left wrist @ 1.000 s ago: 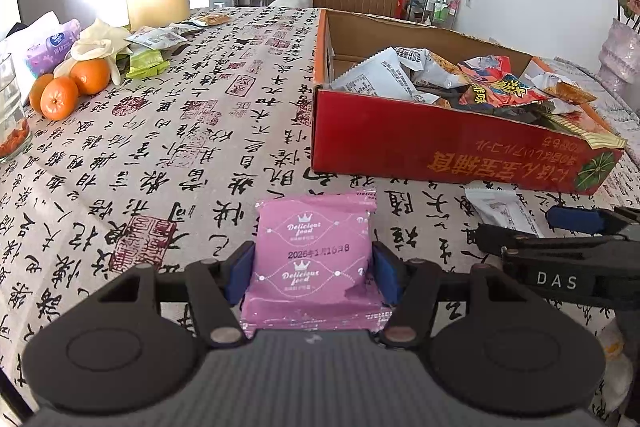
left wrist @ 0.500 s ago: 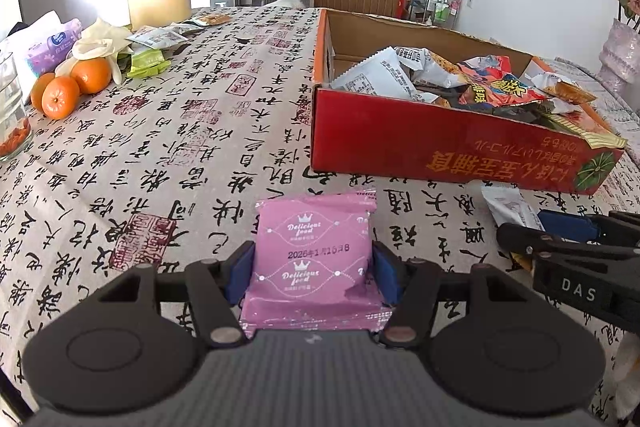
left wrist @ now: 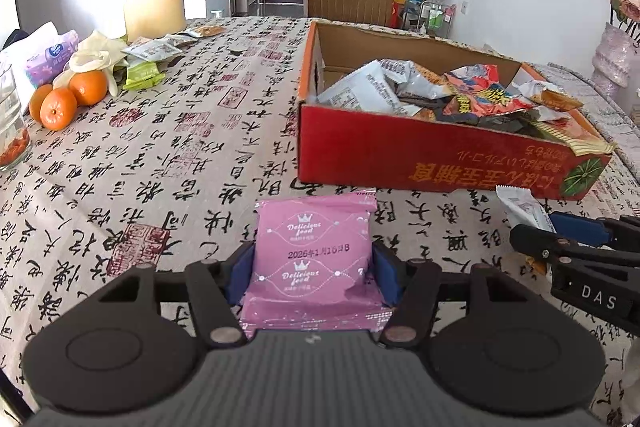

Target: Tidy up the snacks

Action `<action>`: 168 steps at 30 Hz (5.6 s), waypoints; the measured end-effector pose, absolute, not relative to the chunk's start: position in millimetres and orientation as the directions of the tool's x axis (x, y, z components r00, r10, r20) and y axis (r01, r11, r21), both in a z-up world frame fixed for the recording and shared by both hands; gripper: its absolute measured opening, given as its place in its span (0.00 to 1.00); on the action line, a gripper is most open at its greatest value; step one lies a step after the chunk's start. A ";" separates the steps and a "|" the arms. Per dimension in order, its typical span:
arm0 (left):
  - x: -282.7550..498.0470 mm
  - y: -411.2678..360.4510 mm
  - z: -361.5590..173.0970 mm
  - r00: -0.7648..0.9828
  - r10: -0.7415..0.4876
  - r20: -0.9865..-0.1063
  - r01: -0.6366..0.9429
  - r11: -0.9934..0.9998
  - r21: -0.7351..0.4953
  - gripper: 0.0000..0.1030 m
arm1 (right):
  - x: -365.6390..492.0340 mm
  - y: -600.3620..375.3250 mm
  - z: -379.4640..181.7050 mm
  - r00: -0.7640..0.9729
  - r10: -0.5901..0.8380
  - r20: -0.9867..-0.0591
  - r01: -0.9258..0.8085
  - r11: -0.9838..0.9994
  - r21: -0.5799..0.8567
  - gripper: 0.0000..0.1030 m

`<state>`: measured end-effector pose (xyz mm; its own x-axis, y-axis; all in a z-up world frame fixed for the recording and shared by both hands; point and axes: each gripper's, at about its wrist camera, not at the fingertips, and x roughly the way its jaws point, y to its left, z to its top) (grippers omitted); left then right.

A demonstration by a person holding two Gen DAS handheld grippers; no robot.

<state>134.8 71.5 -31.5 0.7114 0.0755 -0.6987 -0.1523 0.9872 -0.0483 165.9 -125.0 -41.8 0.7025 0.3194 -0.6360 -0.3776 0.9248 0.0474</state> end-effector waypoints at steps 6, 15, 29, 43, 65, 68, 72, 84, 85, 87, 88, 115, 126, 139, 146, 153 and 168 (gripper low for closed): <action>136.5 61.2 -22.0 0.728 0.061 -0.683 -0.133 0.990 -0.052 0.61 | 162.6 -133.3 -33.4 0.724 0.318 -0.612 -0.366 0.929 0.049 0.41; 149.8 44.3 1.4 0.773 0.042 -0.633 -0.100 0.993 -0.056 0.61 | 167.1 -151.0 -15.5 0.777 0.298 -0.554 -0.328 0.944 0.048 0.41; 194.3 22.9 25.0 0.813 0.026 -0.582 -0.072 0.996 -0.057 0.61 | 205.1 -164.5 5.1 0.829 0.278 -0.485 -0.288 0.956 0.056 0.41; 249.8 22.8 27.7 0.816 0.053 -0.575 -0.109 0.992 -0.063 0.61 | 260.1 -158.3 11.1 0.845 0.262 -0.466 -0.281 0.959 0.030 0.41; 225.5 34.0 29.5 0.835 0.112 -0.538 -0.164 0.985 -0.049 1.00 | 245.6 -178.2 3.6 0.848 0.236 -0.475 -0.230 0.971 0.070 1.00; 207.5 34.3 30.0 0.840 0.116 -0.530 -0.164 0.985 -0.045 1.00 | 229.7 -181.3 3.8 0.847 0.239 -0.475 -0.234 0.970 0.071 1.00; 178.8 33.3 29.0 0.846 0.120 -0.520 -0.161 0.986 -0.035 1.00 | 205.6 -185.8 3.9 0.844 0.245 -0.476 -0.240 0.968 0.073 1.00; 101.9 24.3 19.2 0.863 0.113 -0.493 -0.136 0.991 -0.011 1.00 | 130.5 -198.1 -1.9 0.830 0.274 -0.485 -0.271 0.959 0.078 1.00; 97.2 24.1 17.1 0.863 0.111 -0.492 -0.133 0.991 -0.010 1.00 | 125.2 -198.4 -3.3 0.827 0.277 -0.488 -0.275 0.958 0.077 1.00; 88.5 22.5 13.0 0.861 0.113 -0.497 -0.131 0.991 -0.002 1.00 | 117.0 -197.0 -5.2 0.822 0.282 -0.495 -0.281 0.957 0.077 1.00; 85.6 22.1 11.6 0.858 0.114 -0.500 -0.131 0.991 0.001 1.00 | 112.8 -197.1 -6.9 0.819 0.286 -0.498 -0.286 0.955 0.078 1.00; 45.3 19.8 -8.4 0.842 0.104 -0.530 -0.118 0.993 0.008 1.00 | 69.6 -198.6 -29.4 0.778 0.308 -0.548 -0.307 0.947 0.097 1.00; 45.3 18.2 -9.9 0.839 0.109 -0.533 -0.119 0.993 0.017 1.00 | 69.3 -199.4 -30.4 0.781 0.299 -0.549 -0.296 0.950 0.096 1.00; 47.3 18.1 -12.8 0.833 0.109 -0.542 -0.119 0.993 0.016 1.00 | 72.7 -201.2 -33.4 0.785 0.272 -0.557 -0.270 0.959 0.089 1.00; 47.2 18.4 -13.6 0.832 0.109 -0.544 -0.119 0.993 0.016 1.00 | 73.5 -201.4 -35.0 0.786 0.261 -0.560 -0.259 0.962 0.084 1.00; 48.1 18.9 -13.8 0.831 0.109 -0.546 -0.119 0.993 0.017 1.00 | 74.4 -201.4 -36.0 0.786 0.257 -0.563 -0.255 0.963 0.083 1.00; 48.3 18.3 -14.3 0.831 0.108 -0.546 -0.118 0.993 0.017 1.00 | 74.5 -201.4 -36.2 0.786 0.257 -0.563 -0.255 0.963 0.083 1.00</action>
